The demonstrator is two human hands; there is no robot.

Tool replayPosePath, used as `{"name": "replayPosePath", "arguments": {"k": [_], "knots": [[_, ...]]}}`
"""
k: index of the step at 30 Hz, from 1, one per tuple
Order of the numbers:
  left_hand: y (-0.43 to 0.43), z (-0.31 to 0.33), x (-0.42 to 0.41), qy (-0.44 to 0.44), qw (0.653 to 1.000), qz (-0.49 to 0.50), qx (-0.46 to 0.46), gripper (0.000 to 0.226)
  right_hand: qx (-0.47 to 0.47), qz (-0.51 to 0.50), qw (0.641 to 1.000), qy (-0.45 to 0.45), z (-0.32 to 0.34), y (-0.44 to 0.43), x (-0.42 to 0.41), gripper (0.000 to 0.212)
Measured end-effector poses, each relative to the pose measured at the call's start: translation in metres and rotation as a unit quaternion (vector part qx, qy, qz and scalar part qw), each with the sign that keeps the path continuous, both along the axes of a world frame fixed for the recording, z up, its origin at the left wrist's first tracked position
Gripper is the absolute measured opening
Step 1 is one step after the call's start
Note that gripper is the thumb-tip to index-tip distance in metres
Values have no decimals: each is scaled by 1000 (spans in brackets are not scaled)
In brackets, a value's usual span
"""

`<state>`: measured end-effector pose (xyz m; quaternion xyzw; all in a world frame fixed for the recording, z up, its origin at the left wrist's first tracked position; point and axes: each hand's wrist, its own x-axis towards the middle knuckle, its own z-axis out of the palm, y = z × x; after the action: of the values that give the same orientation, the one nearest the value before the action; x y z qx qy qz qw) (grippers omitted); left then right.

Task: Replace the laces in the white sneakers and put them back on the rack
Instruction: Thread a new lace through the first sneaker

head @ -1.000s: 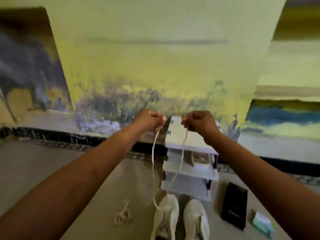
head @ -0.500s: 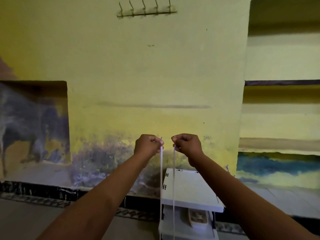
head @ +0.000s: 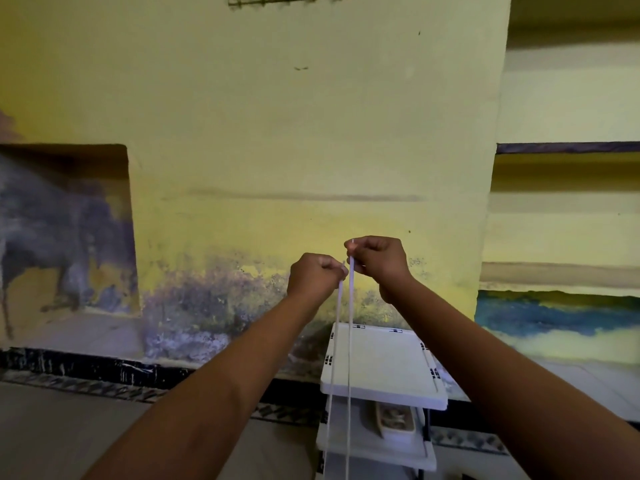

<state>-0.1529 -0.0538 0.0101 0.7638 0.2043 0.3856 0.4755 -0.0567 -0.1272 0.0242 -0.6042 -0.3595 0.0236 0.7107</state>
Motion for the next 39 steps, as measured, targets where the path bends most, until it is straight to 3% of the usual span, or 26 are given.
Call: {"name": "replayPosePath", "arguments": {"k": [9, 15, 19, 22, 28, 32, 36, 39], "knots": [[2, -1, 1, -13, 999, -25, -34, 10, 0, 12, 1000, 1, 1, 3, -4, 9], [12, -9, 1, 7, 998, -40, -43, 19, -18, 10, 1000, 7, -4, -2, -6, 16], [18, -39, -2, 42, 992, -62, -104, 21, -68, -4, 996, 52, -40, -10, -3, 26], [26, -84, -3, 124, 988, -54, -73, 24, -157, -50, 986, 22, -99, -14, 12, 19], [43, -203, -3, 277, 955, -102, -33, 20, -348, -47, 936, 6, -241, -19, 26, 17], [45, -277, 1, 345, 927, -142, 31, 4, -459, 5, 889, 7, -311, -21, 22, 18], [47, -364, 5, 433, 884, -162, 67, 5, -603, 107, 789, -37, -383, -23, 9, 49], [40, -414, 12, 504, 842, -174, 84, 10, -610, 170, 774, 3, -421, -30, -4, 69]]}}
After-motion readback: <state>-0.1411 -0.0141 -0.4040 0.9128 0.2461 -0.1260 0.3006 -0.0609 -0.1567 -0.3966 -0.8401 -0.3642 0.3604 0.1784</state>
